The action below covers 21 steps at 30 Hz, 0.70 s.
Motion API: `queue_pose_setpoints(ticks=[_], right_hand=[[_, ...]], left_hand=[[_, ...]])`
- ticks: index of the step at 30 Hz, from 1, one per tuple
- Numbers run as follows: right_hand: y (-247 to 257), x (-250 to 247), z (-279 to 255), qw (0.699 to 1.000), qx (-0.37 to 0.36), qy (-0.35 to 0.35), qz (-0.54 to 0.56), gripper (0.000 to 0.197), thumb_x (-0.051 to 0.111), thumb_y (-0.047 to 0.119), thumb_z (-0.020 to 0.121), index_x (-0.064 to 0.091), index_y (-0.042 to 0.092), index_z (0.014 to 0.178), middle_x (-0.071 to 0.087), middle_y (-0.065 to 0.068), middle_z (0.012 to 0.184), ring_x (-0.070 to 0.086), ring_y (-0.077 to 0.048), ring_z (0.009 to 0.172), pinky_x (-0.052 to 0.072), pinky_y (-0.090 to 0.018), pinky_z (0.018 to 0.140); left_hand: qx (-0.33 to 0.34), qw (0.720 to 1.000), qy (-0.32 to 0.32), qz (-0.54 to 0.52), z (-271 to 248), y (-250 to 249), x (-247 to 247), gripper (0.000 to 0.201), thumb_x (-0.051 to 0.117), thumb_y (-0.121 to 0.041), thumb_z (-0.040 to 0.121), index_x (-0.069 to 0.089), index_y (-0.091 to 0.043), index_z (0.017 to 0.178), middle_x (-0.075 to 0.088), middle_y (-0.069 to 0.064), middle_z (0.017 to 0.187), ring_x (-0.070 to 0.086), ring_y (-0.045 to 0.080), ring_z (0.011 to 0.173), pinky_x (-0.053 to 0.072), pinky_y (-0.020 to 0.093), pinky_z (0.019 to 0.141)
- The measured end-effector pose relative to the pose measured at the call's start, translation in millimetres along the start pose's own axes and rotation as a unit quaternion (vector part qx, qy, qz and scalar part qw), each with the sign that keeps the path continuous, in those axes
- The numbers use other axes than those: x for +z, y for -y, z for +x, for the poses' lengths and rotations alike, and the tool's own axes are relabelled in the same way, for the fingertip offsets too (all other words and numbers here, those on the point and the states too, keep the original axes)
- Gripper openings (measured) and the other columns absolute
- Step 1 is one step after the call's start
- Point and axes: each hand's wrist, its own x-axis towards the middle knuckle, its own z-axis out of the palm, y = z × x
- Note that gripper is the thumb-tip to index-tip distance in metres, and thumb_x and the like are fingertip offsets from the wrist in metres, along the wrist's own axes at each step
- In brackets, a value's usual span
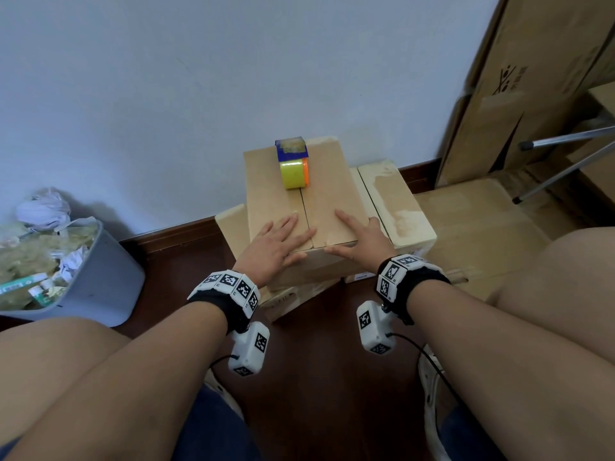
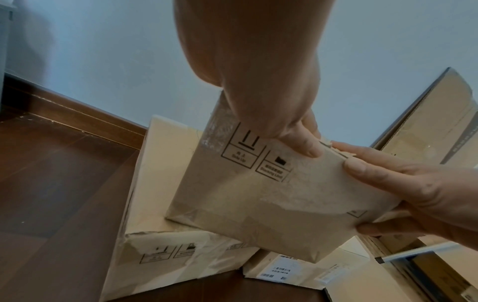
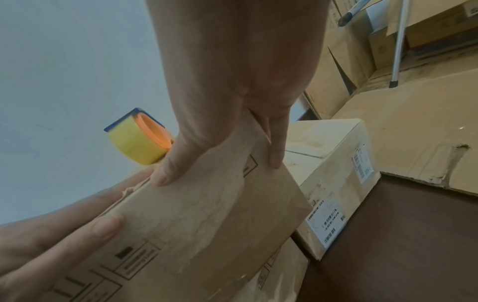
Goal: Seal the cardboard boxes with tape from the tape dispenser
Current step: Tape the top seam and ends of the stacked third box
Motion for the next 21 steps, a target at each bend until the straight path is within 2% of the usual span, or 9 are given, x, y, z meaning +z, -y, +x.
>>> queue_pose_setpoints(ticks=[4,9,13,15,16,18,19,21], right_hand=[[1.7,-1.4,-0.8,1.000,-0.001,0.002,-0.006,0.086,0.069,0.068,0.068,0.023,0.059,0.140,0.033,-0.009,0.126,0.051,-0.030,0.115,0.046,-0.038,0.101],[0.7,-1.1,-0.8,1.000,-0.004,0.002,-0.001,0.087,0.069,0.068,0.068,0.023,0.058,0.141,0.032,-0.009,0.129,0.051,-0.029,0.117,0.045,-0.036,0.102],[-2.4,0.0,0.4,1.000,0.000,0.011,0.009,0.086,0.067,0.070,0.068,0.022,0.058,0.141,0.030,-0.010,0.132,0.048,-0.029,0.121,0.043,-0.039,0.105],[0.9,-3.9,-1.2,0.999,0.013,0.030,-0.019,0.083,0.058,0.077,0.070,0.019,0.061,0.141,0.022,-0.013,0.144,0.036,-0.035,0.133,0.035,-0.046,0.110],[4.6,-6.6,-1.7,0.998,0.024,0.036,-0.052,0.078,0.049,0.080,0.073,0.016,0.061,0.141,0.013,-0.012,0.152,0.023,-0.039,0.140,0.027,-0.052,0.113],[16.9,-13.8,-1.3,0.993,0.033,0.025,-0.110,0.063,0.033,0.077,0.083,0.020,0.058,0.142,-0.006,-0.001,0.160,-0.004,-0.037,0.146,0.011,-0.058,0.114],[24.3,-16.9,1.2,0.993,0.019,0.002,-0.118,0.057,0.029,0.073,0.088,0.026,0.054,0.142,-0.008,0.003,0.160,-0.007,-0.034,0.146,0.008,-0.057,0.114],[39.8,-23.8,10.4,0.994,-0.024,-0.067,-0.087,0.053,0.030,0.062,0.095,0.041,0.039,0.141,0.008,-0.001,0.160,0.004,-0.029,0.147,0.012,-0.050,0.116]], left_hand=[[0.001,1.000,0.000,0.004,0.5,0.7,0.5,0.066,0.002,-0.064,0.088,0.005,-0.042,0.150,0.005,0.009,0.161,0.006,0.021,0.149,0.008,0.041,0.119],[-0.002,1.000,0.011,-0.005,0.9,-0.1,-1.2,0.061,0.011,-0.059,0.092,0.007,-0.042,0.150,0.001,0.005,0.162,0.001,0.020,0.149,0.004,0.041,0.119],[0.010,1.000,0.017,0.003,1.7,2.1,1.4,0.073,-0.008,-0.070,0.084,0.005,-0.042,0.150,0.003,-0.002,0.162,0.003,0.021,0.149,0.008,0.045,0.118],[0.009,1.000,0.023,0.005,2.0,1.4,-0.2,0.074,-0.010,-0.069,0.083,0.004,-0.042,0.150,0.003,-0.003,0.162,0.003,0.021,0.149,0.007,0.044,0.118],[0.008,1.000,0.025,0.005,2.0,0.4,-2.1,0.071,-0.005,-0.067,0.084,0.004,-0.041,0.150,0.003,-0.003,0.162,0.002,0.021,0.149,0.007,0.044,0.118],[0.006,1.000,0.024,0.005,1.9,-0.7,-5.3,0.064,0.007,-0.061,0.090,0.005,-0.040,0.151,0.002,-0.004,0.161,0.001,0.021,0.149,0.006,0.044,0.119],[0.007,1.000,0.024,0.006,1.6,-1.2,-5.6,0.060,0.013,-0.057,0.094,0.005,-0.040,0.151,0.001,-0.004,0.161,0.000,0.020,0.149,0.006,0.044,0.119],[0.009,1.000,0.023,0.005,1.3,-1.2,-5.2,0.056,0.020,-0.053,0.098,0.006,-0.040,0.151,0.001,-0.004,0.162,0.001,0.021,0.149,0.005,0.044,0.119]])
